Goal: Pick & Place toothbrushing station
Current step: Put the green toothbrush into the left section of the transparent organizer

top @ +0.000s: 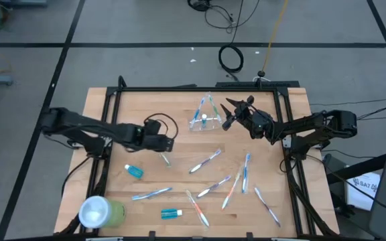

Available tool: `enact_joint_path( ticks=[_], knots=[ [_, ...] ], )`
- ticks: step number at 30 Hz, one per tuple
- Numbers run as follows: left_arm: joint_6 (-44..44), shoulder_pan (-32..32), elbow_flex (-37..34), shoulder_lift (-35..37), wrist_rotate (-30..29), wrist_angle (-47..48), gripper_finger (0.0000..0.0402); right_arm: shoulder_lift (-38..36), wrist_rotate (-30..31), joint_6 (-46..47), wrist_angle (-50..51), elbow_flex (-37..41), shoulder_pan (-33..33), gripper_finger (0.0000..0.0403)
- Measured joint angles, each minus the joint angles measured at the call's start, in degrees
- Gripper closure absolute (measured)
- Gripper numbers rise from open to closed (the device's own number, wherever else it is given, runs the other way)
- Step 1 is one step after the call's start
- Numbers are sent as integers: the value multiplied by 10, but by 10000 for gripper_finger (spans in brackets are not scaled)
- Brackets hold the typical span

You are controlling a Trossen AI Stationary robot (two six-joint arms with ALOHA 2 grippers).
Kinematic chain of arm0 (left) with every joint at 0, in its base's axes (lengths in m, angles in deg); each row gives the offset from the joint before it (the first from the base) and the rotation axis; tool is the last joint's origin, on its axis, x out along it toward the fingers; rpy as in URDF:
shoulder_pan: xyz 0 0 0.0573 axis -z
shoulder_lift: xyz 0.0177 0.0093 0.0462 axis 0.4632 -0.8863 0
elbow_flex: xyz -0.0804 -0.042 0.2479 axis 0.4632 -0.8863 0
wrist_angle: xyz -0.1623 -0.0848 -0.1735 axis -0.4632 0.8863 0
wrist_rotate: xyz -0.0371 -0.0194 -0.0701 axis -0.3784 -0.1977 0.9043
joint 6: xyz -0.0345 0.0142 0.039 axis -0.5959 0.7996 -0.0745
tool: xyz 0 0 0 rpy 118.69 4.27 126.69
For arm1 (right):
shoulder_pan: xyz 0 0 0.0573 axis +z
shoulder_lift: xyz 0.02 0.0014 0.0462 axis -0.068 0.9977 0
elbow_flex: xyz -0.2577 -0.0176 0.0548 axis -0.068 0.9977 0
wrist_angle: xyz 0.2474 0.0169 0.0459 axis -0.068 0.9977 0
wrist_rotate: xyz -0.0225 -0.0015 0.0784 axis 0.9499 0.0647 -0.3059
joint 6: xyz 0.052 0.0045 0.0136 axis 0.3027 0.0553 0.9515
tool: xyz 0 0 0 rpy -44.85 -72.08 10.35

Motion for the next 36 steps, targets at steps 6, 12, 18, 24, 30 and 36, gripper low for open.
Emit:
enact_joint_path(
  ticks=[6, 12, 18, 24, 30, 36],
  knots=[
    [-32, -54, 0, -77, 82, 43, 248, 0, 0, 9, 12, 0, 0, 248],
    [-42, -76, 0, -125, 111, 39, 248, 0, 0, 9, 11, 0, 0, 248],
    [-60, -76, 0, -133, 151, 52, 247, 0, 0, 9, 11, 0, 0, 248],
    [-122, -65, 0, -133, 154, 108, 247, 0, 0, 9, 11, 0, 0, 248],
    [-135, -64, 0, -133, 137, 107, 247, 0, 0, 9, 11, 0, 0, 248],
    [-155, -64, -7, -133, 126, 98, 247, 0, 0, 9, 11, 0, 0, 248]
  ],
)
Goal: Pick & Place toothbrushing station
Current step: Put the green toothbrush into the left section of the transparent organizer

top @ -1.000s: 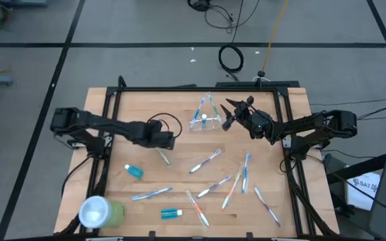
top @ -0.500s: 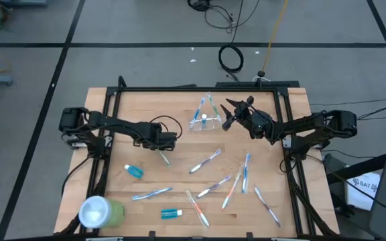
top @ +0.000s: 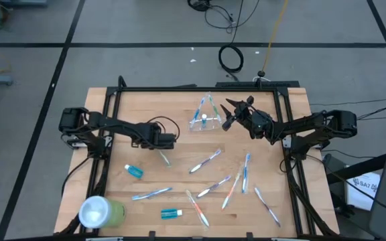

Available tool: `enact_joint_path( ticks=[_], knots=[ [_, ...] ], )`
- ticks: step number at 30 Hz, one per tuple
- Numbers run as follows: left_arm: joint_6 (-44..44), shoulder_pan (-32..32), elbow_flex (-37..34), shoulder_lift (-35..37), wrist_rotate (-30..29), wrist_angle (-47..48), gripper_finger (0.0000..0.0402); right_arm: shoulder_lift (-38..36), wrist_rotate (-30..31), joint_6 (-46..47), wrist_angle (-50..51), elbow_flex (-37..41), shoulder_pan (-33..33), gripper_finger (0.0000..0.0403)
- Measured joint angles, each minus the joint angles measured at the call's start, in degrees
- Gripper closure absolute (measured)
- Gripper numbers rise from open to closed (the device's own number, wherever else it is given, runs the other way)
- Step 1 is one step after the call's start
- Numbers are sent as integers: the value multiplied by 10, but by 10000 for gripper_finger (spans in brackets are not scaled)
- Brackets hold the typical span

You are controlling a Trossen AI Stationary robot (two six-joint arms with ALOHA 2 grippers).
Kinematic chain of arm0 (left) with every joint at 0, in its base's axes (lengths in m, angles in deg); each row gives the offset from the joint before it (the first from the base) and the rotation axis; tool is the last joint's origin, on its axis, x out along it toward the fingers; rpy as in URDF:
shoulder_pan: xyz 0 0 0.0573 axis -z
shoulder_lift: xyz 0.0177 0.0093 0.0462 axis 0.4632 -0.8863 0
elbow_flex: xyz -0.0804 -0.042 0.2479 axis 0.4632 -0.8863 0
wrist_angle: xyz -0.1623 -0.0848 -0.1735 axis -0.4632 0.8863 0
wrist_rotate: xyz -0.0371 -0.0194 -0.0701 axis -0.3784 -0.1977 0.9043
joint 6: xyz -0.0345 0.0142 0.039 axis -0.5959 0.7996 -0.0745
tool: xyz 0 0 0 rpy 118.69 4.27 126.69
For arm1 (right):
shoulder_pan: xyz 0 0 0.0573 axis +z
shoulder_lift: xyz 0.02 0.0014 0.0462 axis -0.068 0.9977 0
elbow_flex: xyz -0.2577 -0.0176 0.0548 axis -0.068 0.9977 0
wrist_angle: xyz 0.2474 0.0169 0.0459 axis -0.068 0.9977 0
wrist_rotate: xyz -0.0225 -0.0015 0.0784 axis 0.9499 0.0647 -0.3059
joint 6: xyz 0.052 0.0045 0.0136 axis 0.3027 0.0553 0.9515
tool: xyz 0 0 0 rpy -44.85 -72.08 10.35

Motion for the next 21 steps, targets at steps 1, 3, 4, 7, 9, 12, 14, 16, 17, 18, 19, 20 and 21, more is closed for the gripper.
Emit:
enact_joint_path(
  ticks=[1, 3, 4, 7, 9, 12, 14, 16, 17, 18, 19, 20, 21],
  knots=[
    [-4, 0, -5, 0, 6, 0, 247, 0, 0, 0, 0, 0, 0, 248],
    [-15, 0, -18, 0, 14, 0, 247, 0, 0, 0, 0, 0, 0, 248],
    [-19, 0, -24, 0, 15, 1, 247, 0, 0, 0, 0, 0, 0, 248],
    [-23, -9, -39, 0, 17, 0, 247, 0, 0, 0, 0, 0, 0, 248],
    [-23, -16, -44, 0, 16, -2, 247, 0, 0, 0, 0, 0, 0, 248],
    [0, -24, -53, 0, 11, -4, 248, 0, 0, 0, 0, 0, 0, 248],
    [20, -28, -60, 0, 5, -10, 248, 0, 0, 0, 0, 0, 0, 248],
    [41, -34, -70, 2, -3, -32, 249, 0, 0, 0, 0, 0, 0, 248],
    [54, -37, -76, 2, -6, -50, 252, 0, 0, 0, 0, 0, 0, 248],
    [68, -39, -81, 3, -9, -65, 257, 0, 0, 0, 0, 0, 0, 248],
    [83, -43, -86, 3, -10, -78, 264, 0, 0, 0, 0, 0, 0, 248],
    [93, -46, -89, 3, -11, -90, 273, 0, 0, 0, 0, 0, 0, 248],
    [101, -49, -89, 3, -11, -95, 282, 0, 0, 0, 0, 0, 0, 248]
  ],
)
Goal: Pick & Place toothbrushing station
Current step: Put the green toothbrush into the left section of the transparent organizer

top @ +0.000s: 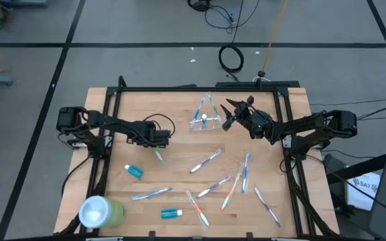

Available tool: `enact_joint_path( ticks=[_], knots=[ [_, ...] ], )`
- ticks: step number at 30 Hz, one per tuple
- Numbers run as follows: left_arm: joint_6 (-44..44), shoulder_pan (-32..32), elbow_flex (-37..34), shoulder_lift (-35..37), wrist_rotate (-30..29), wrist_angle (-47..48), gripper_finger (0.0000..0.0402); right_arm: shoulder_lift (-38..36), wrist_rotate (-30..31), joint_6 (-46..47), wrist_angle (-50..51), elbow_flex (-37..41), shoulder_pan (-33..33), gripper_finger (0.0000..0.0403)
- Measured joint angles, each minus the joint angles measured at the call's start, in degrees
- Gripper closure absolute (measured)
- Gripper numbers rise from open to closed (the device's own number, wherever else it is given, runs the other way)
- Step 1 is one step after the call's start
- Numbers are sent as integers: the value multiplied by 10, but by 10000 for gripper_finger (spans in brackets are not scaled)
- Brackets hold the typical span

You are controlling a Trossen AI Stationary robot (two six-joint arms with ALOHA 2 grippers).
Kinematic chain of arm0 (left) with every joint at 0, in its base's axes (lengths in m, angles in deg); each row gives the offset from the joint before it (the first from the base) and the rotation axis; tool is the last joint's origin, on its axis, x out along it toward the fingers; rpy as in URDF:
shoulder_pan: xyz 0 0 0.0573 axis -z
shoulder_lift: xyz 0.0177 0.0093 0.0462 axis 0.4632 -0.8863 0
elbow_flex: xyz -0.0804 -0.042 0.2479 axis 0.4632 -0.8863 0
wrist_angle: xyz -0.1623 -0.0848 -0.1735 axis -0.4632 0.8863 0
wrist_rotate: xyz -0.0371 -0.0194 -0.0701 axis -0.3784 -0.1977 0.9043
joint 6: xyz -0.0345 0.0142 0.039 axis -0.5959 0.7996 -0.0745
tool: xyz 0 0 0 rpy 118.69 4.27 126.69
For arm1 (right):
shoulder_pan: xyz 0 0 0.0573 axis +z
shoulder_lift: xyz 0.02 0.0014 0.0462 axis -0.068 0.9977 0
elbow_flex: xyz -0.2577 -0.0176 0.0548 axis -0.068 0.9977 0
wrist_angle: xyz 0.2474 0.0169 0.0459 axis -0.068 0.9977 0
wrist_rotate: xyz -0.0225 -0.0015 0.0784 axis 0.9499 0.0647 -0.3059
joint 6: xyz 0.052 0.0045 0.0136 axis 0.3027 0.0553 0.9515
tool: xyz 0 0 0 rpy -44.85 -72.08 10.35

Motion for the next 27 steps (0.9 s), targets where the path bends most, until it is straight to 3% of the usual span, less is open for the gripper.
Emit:
enact_joint_path(
  ticks=[9, 15, 19, 27],
  knots=[
    [57, -19, -1, -2, -59, -23, 390, 0, 0, 0, 0, 0, 0, 248],
    [130, -27, -2, -3, -64, -82, 372, 0, 0, 0, 0, 0, 0, 248],
    [188, -26, -2, 5, -50, -135, 387, 0, 0, 0, 0, 0, 0, 248],
    [265, -19, -3, 99, -71, -223, 400, 0, 0, 0, 5, 0, 0, 248]
  ],
)
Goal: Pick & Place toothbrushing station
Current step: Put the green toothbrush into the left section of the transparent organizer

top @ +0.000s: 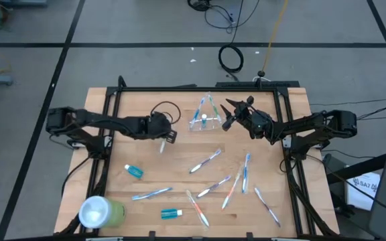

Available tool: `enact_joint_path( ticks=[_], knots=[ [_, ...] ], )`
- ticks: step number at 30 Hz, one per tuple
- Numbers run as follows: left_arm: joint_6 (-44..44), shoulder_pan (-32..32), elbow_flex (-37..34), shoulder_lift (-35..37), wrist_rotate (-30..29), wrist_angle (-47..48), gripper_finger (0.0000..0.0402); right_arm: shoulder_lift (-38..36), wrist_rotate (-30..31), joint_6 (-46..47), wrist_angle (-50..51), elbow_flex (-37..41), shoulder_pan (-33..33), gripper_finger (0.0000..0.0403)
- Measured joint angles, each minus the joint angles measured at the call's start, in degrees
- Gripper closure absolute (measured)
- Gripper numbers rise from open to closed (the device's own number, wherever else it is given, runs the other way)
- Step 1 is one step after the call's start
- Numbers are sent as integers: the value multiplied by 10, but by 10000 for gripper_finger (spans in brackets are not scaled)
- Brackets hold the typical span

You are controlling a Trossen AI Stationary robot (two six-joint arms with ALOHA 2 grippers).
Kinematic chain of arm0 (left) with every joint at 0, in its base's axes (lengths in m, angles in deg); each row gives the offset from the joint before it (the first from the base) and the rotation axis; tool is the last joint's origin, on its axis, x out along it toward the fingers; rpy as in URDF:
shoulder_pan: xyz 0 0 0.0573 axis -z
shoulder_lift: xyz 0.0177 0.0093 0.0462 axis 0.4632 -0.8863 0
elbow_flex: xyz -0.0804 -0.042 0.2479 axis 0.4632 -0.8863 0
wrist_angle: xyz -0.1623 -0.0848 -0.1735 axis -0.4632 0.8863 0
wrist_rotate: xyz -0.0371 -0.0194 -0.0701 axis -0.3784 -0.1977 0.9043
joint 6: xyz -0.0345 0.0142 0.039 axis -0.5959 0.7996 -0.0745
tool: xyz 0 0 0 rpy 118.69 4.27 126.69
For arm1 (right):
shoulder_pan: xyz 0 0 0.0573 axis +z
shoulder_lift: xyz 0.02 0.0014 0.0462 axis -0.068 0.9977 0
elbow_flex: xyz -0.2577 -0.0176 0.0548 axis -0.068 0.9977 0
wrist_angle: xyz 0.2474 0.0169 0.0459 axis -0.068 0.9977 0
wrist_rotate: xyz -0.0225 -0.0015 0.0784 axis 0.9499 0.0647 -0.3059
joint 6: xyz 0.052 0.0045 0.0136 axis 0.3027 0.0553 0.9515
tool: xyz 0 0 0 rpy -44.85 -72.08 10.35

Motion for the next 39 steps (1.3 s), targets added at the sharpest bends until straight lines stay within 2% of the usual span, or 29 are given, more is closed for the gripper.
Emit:
enact_joint_path(
  ticks=[5, 11, 15, 19, 25, 31, 39],
  knots=[
    [78, 19, 1, 67, -58, -104, 400, 0, 0, 14, 13, 0, 0, 248],
    [224, 39, 1, 78, -72, -293, 400, 0, 0, 25, 13, 0, 0, 248],
    [318, 38, 2, 61, -74, -425, 398, 0, 0, 25, 14, 0, 0, 248],
    [398, 26, 2, 36, -74, -511, 399, 0, 0, 25, 14, 0, 0, 248],
    [517, 3, 2, -43, -74, -660, 399, 0, 0, 26, 14, 0, 0, 248],
    [520, -27, 2, -133, -75, -775, 400, 0, 0, 25, 14, 0, 0, 248],
    [501, -41, 2, -220, -75, -792, 400, 0, 0, 26, 16, 0, 0, 248]
  ],
)
